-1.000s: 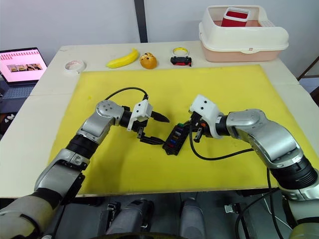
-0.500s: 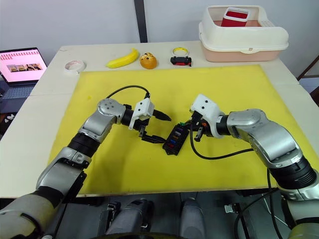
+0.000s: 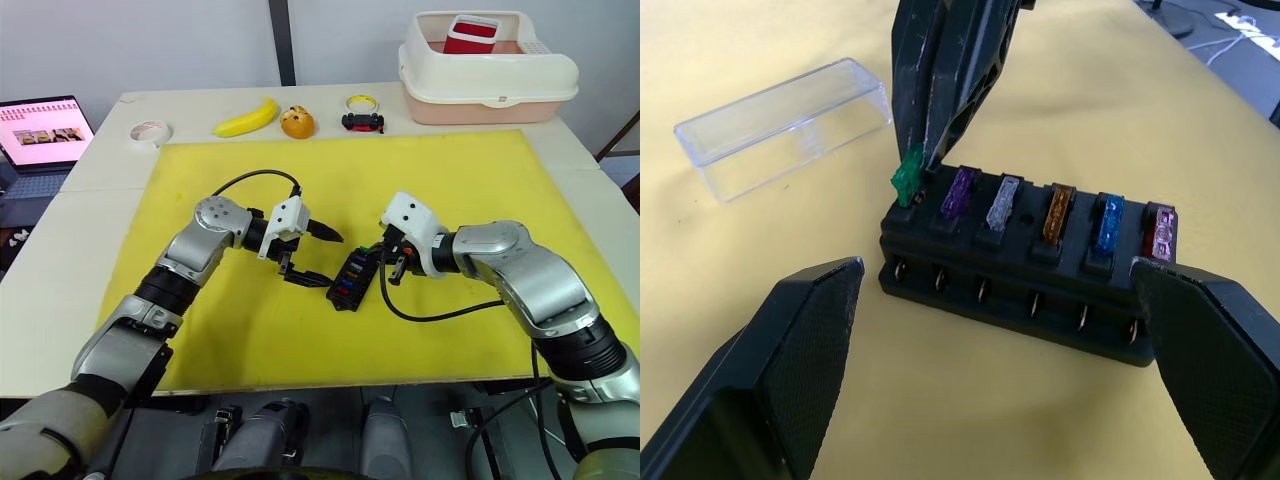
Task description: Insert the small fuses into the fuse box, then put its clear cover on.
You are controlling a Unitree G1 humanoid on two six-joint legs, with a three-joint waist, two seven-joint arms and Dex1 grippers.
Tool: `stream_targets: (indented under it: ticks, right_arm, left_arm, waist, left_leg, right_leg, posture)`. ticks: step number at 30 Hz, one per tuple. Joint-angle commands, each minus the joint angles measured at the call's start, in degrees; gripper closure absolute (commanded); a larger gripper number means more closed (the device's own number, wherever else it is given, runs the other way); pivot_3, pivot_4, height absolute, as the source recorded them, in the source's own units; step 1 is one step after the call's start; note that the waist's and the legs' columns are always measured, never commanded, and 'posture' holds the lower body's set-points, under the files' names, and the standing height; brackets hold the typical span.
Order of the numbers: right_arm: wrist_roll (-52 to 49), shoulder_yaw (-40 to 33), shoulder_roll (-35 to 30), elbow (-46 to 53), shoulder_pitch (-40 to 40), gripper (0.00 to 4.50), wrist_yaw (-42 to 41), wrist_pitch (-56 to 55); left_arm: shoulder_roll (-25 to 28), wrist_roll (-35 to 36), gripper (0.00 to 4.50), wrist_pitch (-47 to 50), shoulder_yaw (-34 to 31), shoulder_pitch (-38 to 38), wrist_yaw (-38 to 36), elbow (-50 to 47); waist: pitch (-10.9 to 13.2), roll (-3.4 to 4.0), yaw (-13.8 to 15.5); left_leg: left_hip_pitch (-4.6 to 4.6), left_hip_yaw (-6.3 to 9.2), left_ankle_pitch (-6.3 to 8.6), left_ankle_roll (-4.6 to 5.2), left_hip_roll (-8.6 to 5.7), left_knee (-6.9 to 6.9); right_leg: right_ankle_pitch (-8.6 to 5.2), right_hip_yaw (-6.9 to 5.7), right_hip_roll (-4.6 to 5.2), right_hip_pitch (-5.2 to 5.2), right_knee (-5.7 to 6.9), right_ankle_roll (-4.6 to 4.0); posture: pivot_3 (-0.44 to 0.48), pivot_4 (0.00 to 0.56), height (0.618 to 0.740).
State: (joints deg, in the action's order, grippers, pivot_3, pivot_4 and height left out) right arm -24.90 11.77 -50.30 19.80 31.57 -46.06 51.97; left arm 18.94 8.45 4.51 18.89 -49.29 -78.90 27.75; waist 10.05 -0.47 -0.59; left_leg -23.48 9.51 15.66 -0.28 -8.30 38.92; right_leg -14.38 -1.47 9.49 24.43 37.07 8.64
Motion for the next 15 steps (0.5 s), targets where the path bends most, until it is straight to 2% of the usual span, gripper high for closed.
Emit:
stream_targets:
  ticks: [1,15]
  right_arm:
    - [0.99,-0.17,-0.05,0.04,0.0,4.5,-1.05,-0.35]
    - [2.9,-0.42,0.17,1.17,1.82,4.5,-3.29,-1.2]
  left_arm:
    - [0.31,-0.23,0.01,-0.55,-0.74,-0.74,0.09,-1.46]
    - [0.09,-0.74,0.01,-1.68,-0.83,-0.91,0.46,0.03]
  waist:
    - [0.0,0.0,0.02]
    - [0.0,0.0,0.0]
  left_leg:
    - [0.0,0.0,0.0,0.0,0.0,0.0]
    - [0.0,0.0,0.0,0.0,0.0,0.0]
  right_leg:
    - [0.0,0.0,0.0,0.0,0.0,0.0]
    - [0.0,0.0,0.0,0.0,0.0,0.0]
  posture:
    - [0.0,0.15,0.74]
    - [0.0,0.15,0.74]
